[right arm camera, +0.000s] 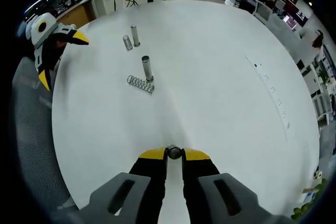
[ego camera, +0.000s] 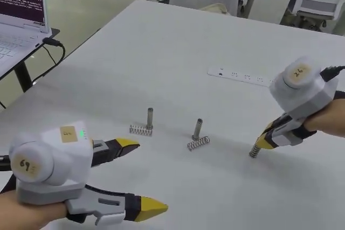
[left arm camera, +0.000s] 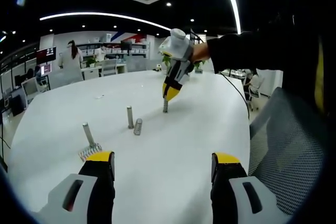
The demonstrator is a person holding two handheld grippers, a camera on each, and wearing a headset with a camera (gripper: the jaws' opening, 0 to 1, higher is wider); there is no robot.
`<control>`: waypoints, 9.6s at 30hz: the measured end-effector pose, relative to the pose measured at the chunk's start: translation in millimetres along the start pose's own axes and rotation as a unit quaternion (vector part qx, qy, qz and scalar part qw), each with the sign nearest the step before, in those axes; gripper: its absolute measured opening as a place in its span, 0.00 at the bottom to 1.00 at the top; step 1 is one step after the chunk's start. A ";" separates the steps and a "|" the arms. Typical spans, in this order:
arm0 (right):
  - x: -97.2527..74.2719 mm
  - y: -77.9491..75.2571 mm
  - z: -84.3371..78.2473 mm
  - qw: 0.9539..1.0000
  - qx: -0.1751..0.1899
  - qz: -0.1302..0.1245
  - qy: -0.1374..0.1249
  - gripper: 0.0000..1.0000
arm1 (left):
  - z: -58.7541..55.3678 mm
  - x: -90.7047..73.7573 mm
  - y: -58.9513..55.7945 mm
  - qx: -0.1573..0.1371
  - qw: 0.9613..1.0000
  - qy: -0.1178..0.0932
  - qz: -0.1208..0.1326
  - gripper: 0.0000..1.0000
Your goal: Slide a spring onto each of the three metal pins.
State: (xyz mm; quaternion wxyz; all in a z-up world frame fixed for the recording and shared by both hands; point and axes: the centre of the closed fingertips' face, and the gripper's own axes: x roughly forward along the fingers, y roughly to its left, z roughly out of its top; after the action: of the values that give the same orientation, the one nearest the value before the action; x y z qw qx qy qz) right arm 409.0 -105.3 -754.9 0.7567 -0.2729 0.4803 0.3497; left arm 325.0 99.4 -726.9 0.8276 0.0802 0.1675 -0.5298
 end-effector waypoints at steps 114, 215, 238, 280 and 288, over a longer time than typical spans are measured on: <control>66.1 59.9 61.3 0.986 -0.145 0.082 -0.012 0.14 | -9.7 -24.9 7.3 -0.023 0.999 0.004 0.045 0.62; -51.8 184.2 80.8 0.942 -0.296 0.153 -0.028 0.08 | 34.1 10.7 -39.5 0.132 0.989 -0.005 -0.062 0.03; -67.9 198.5 109.7 0.936 -0.313 0.149 -0.064 0.08 | 37.4 12.8 -38.7 0.132 0.989 -0.010 -0.059 0.03; -65.5 189.5 108.6 0.941 -0.302 0.143 -0.058 0.08 | 37.2 11.0 -32.1 0.089 0.994 -0.015 -0.055 0.18; -68.9 177.6 109.8 0.946 -0.287 0.134 -0.063 0.08 | 36.6 4.7 -23.2 0.069 0.997 -0.025 -0.038 0.31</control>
State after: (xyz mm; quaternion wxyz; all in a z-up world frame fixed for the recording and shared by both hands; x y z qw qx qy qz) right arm 307.0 66.3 -662.6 0.6210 -0.3895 0.3428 0.5874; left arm 312.8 74.1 -693.6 0.8034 0.1181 0.1128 -0.5726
